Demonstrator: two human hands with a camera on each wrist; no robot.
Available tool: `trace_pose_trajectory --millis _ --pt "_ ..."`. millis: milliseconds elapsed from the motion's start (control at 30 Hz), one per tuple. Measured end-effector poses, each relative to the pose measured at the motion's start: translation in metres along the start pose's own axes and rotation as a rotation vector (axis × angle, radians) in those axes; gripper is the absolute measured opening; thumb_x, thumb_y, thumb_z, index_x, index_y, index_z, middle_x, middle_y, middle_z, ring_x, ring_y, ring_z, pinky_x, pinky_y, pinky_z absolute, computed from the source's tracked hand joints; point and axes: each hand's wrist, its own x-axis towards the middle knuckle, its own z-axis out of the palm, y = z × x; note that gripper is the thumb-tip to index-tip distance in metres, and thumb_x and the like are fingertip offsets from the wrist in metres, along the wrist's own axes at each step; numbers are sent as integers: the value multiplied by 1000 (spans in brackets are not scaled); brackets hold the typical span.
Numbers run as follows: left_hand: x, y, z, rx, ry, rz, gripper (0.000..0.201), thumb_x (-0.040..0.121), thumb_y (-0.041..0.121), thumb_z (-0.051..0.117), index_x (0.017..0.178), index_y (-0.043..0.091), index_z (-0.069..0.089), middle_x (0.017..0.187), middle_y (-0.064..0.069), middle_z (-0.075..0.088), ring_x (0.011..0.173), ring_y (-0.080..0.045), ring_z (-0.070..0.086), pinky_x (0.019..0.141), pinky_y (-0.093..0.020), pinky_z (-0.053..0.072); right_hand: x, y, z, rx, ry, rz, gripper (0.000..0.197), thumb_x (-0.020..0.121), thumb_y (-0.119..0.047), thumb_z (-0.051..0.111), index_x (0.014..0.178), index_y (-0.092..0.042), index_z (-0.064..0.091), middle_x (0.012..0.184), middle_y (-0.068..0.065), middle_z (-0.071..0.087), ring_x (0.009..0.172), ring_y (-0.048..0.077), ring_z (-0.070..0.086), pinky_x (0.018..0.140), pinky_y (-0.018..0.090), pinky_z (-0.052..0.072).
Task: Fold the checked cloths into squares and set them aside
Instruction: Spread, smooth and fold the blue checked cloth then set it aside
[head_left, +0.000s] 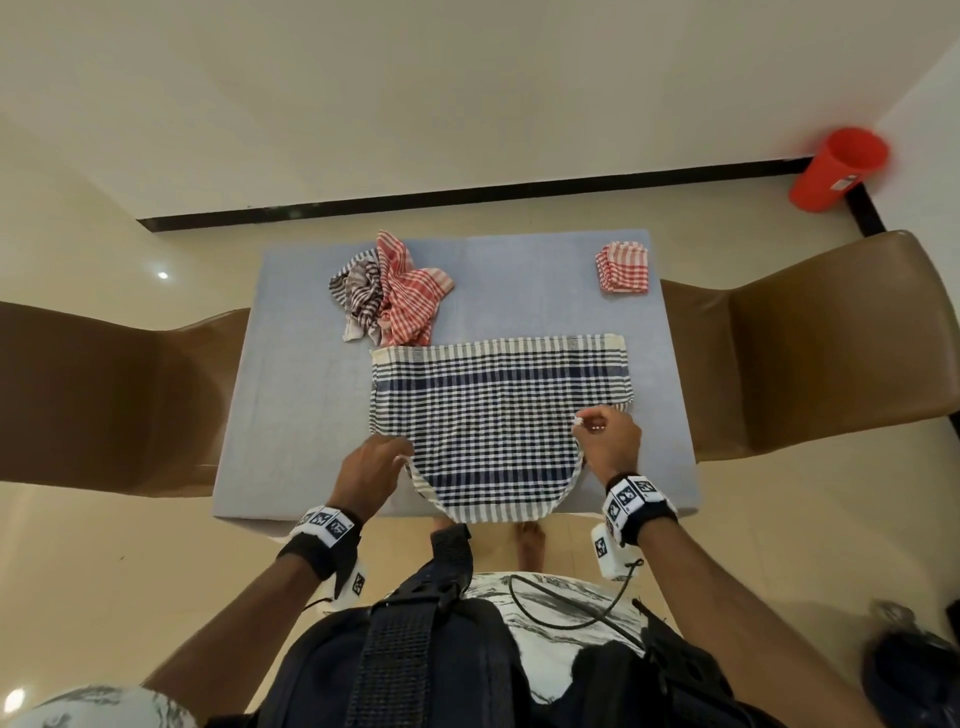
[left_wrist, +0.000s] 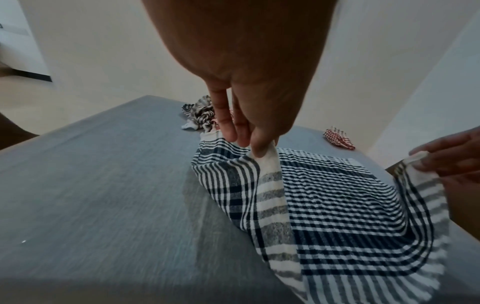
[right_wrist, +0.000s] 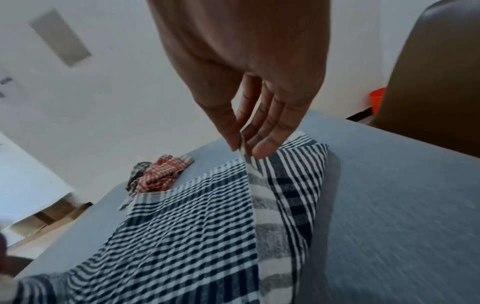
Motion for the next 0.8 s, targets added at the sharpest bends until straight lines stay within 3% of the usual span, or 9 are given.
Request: trace_pose_trajectory --millis 100,233,333,367,467,533,600,700,800 --pt "1 -3 6 35 -45 -12 10 92 11 71 95 21 71 96 -2 74 89 -24 70 70 -34 54 -5 -5 12 -17 -4 -1 18 81 -1 76 96 -10 75 89 1 73 79 15 68 74 27 57" --pt "-16 -28 13 83 -101 -99 8 93 16 69 97 21 72 97 -2 74 91 -24 69 72 -33 52 -13 22 0 -106 35 115 16 82 2 69 94 -10 71 87 1 66 79 21 60 72 29 49" --pt "-40 -61 18 108 -156 -198 10 93 17 70 101 23 72 101 0 75 93 -24 70 74 -35 53 -18 64 -22 -184 57 255 6 82 -2 62 82 -3 68 81 10 66 74 28 56 70 31 44" --pt "-47 -72 19 104 -177 -247 11 93 17 69 101 25 72 102 0 75 93 -23 70 74 -35 54 -19 82 -29 -205 66 301 15 83 -8 58 77 1 68 79 15 69 73 32 58 70 34 48" --pt "-59 -92 18 49 -240 -361 10 92 19 70 96 27 72 99 2 75 90 -22 70 74 -34 54 -26 118 -48 -275 -12 386 26 90 -13 61 77 6 74 88 27 74 82 43 66 81 47 57" --pt "-58 -96 18 -5 -266 -377 10 90 19 73 93 28 72 95 3 75 87 -20 70 73 -33 55 -33 125 -57 -296 -78 369 16 89 -2 64 91 3 80 106 24 75 102 44 67 97 46 54" --pt "-52 -100 17 -41 -299 -374 12 88 20 74 90 31 71 91 5 75 82 -16 69 72 -32 56 -37 127 -63 -268 -82 332 25 81 10 67 99 0 79 114 22 73 113 43 64 104 42 48" --pt "-37 -111 17 -88 -333 -360 15 88 24 74 85 37 68 87 9 74 79 -12 69 76 -37 61 -38 122 -70 -253 -50 282 27 74 15 67 94 1 80 107 23 75 107 42 66 96 35 48" --pt "-17 -123 12 -128 -308 -367 15 89 23 76 84 35 68 89 4 76 84 -19 72 82 -42 60 -31 113 -76 -235 -1 202 25 78 -11 59 85 -2 81 92 21 77 93 42 70 84 37 51"
